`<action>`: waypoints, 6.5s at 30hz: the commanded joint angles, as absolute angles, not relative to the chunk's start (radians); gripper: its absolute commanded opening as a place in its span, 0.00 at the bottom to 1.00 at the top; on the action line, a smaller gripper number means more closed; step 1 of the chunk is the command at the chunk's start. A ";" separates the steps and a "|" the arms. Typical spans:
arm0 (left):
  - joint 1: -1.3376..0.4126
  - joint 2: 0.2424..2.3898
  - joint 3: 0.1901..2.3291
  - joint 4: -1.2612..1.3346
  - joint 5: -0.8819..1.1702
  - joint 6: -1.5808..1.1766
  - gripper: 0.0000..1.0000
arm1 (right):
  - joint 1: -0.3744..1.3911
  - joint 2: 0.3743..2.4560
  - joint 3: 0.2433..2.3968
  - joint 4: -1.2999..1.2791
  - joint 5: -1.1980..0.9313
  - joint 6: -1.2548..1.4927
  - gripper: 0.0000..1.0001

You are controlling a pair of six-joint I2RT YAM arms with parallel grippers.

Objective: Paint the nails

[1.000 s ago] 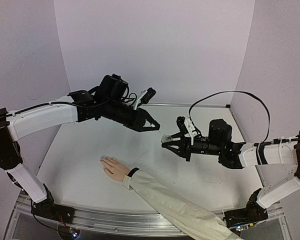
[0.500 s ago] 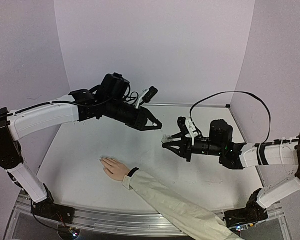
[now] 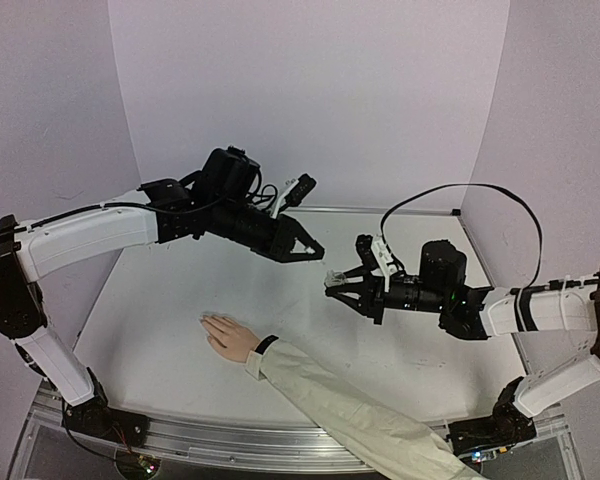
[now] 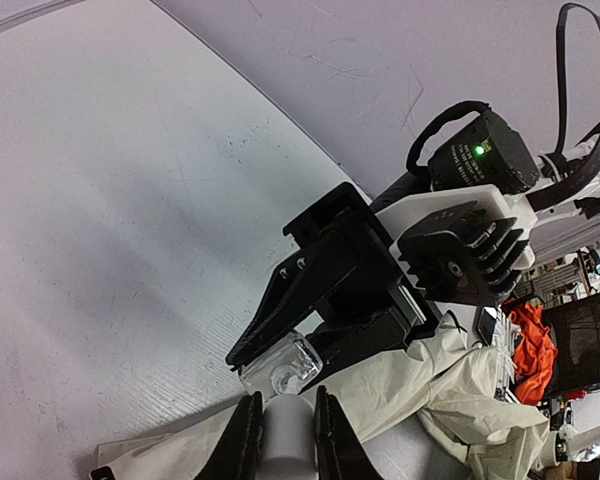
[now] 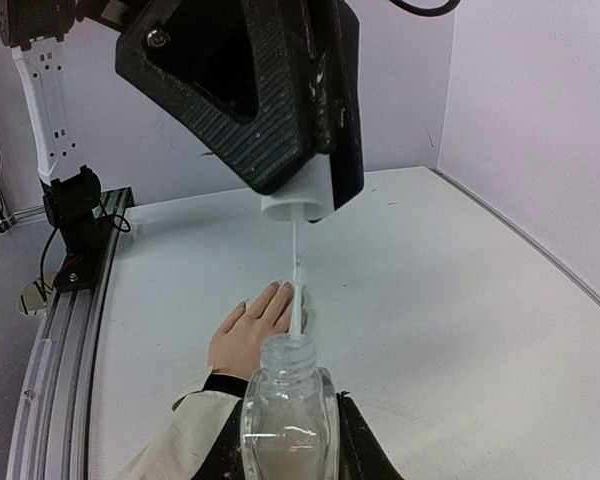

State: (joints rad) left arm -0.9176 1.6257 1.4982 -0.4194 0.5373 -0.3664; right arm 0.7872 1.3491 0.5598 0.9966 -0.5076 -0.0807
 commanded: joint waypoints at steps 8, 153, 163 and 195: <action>-0.922 1.617 1.507 -0.397 0.549 -0.360 0.00 | 0.793 1.310 0.567 1.083 -0.517 -0.072 0.00; -0.806 1.051 1.158 -0.184 0.198 -0.422 0.91 | 1.042 1.601 1.158 0.964 0.105 -0.055 0.00; -0.807 1.145 1.222 -0.135 0.234 -0.423 0.75 | 1.107 1.649 1.183 0.970 0.215 -0.102 0.00; -0.808 1.294 1.234 -0.079 0.842 -0.199 0.00 | 0.803 1.628 1.319 0.962 -0.854 0.161 0.00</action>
